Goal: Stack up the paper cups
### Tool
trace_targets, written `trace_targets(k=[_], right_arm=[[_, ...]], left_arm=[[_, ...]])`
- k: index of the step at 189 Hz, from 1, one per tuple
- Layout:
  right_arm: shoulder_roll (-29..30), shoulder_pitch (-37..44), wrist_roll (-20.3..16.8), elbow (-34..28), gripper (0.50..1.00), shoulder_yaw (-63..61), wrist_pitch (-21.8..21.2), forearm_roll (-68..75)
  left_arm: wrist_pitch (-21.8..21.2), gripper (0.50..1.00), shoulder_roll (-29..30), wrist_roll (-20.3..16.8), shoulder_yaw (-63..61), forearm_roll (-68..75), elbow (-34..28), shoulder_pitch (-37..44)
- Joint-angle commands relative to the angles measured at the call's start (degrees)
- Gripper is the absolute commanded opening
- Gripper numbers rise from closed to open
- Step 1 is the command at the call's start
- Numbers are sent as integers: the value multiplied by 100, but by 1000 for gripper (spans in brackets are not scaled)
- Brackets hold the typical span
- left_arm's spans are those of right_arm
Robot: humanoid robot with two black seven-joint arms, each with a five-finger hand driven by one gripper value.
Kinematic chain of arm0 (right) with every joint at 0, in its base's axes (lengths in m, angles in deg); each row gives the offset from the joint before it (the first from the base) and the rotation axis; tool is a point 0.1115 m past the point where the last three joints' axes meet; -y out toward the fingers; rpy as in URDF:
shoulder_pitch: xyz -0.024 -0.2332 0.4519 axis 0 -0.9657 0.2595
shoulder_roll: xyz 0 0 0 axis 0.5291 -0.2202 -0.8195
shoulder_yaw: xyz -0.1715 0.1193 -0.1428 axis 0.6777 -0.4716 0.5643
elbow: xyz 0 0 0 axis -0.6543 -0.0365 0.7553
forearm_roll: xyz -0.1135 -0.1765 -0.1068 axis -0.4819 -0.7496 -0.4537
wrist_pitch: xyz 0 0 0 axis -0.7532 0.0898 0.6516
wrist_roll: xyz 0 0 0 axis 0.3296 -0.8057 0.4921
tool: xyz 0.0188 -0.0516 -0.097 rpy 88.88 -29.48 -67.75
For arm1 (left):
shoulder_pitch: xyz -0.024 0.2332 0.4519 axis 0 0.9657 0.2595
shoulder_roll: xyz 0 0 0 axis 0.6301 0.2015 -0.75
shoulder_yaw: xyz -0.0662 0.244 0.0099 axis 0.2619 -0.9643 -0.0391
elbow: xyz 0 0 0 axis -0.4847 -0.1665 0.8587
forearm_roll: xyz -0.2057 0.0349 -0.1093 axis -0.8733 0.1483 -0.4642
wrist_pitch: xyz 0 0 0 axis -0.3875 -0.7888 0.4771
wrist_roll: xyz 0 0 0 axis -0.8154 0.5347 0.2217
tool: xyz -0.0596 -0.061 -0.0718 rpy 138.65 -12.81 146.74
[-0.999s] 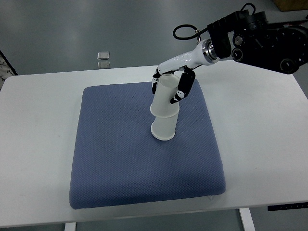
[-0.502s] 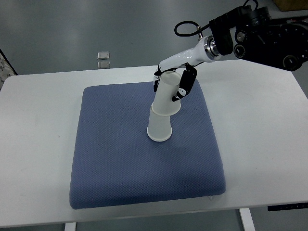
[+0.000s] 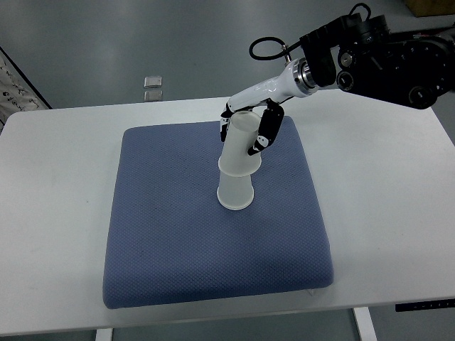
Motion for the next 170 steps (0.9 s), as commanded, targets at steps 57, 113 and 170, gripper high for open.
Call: trace_targets(k=[57, 113, 170], right_arm=[[226, -151, -27, 133, 746, 9, 48, -14], [244, -221, -36, 177, 901, 9, 40, 74], [-73, -256, -36, 686, 913, -509, 48, 847]], left_arm=[[0, 1000, 0, 0, 3, 0, 0, 0], [0, 1000, 0, 0, 3, 0, 0, 0], [0, 1000, 0, 0, -6, 0, 0, 0]])
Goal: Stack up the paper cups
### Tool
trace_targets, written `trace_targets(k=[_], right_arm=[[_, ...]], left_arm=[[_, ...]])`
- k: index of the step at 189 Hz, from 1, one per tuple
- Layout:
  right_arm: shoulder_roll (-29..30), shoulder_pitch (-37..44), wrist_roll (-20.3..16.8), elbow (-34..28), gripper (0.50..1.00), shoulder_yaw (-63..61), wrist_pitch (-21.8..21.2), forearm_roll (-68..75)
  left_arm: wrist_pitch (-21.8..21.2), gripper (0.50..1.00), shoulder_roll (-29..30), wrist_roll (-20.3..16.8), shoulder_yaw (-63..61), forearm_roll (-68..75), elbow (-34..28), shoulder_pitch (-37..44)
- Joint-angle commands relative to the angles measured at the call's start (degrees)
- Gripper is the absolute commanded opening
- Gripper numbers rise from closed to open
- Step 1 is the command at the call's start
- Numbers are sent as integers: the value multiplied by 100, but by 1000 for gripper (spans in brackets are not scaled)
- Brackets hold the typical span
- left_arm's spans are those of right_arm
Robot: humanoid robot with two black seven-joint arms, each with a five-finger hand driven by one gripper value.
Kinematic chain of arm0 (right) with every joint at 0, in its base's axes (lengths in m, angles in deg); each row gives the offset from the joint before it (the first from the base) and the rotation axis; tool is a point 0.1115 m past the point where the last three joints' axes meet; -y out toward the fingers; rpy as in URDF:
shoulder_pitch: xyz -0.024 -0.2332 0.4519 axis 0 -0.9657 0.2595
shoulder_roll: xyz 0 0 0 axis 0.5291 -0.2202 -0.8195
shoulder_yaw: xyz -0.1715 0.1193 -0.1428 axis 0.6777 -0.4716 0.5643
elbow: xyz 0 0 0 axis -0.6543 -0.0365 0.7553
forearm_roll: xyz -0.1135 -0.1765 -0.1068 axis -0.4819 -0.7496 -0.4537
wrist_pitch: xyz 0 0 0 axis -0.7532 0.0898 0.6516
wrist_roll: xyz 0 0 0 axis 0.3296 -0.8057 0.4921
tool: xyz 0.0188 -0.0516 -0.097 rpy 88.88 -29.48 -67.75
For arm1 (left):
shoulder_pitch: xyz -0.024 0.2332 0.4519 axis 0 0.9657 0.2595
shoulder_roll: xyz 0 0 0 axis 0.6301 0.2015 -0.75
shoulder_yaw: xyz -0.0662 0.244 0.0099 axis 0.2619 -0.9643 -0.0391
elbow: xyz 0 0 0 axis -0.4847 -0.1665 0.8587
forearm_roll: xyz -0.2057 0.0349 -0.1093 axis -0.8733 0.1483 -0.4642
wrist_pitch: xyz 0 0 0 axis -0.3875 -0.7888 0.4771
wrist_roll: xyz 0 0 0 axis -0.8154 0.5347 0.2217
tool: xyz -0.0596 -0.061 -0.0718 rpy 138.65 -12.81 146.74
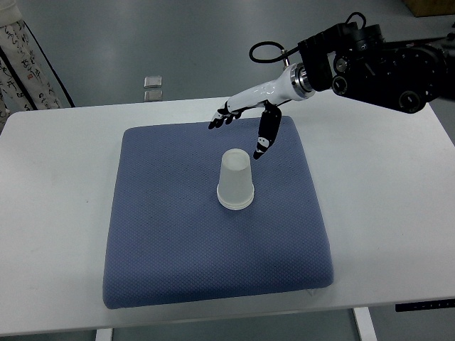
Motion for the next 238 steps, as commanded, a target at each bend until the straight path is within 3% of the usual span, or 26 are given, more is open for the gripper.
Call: trace_targets(k=[1, 62, 86, 116, 158, 191, 238], right_arm=[[-147, -35, -1, 261, 913, -336, -1, 525], [-59, -1573, -19, 1826, 913, -1944, 43, 2581], [275, -2302, -19, 2300, 913, -2770, 509, 3539], [635, -2944, -27, 2344, 913, -3017, 1045, 4383], [1005, -3331, -19, 2353, 913, -3034, 1467, 5912], [1102, -3419, 52, 2353, 913, -3043, 1572, 6826], [1119, -3498, 52, 2335, 913, -3043, 1572, 6791]], left_arm=[[0, 1000, 0, 0, -5, 0, 0, 0], [0, 1000, 0, 0, 4, 0, 0, 0], [0, 1000, 0, 0, -5, 0, 0, 0], [0, 1000, 0, 0, 4, 0, 0, 0], [0, 1000, 0, 0, -5, 0, 0, 0], [0, 1000, 0, 0, 3, 0, 0, 0], [0, 1000, 0, 0, -5, 0, 0, 0]])
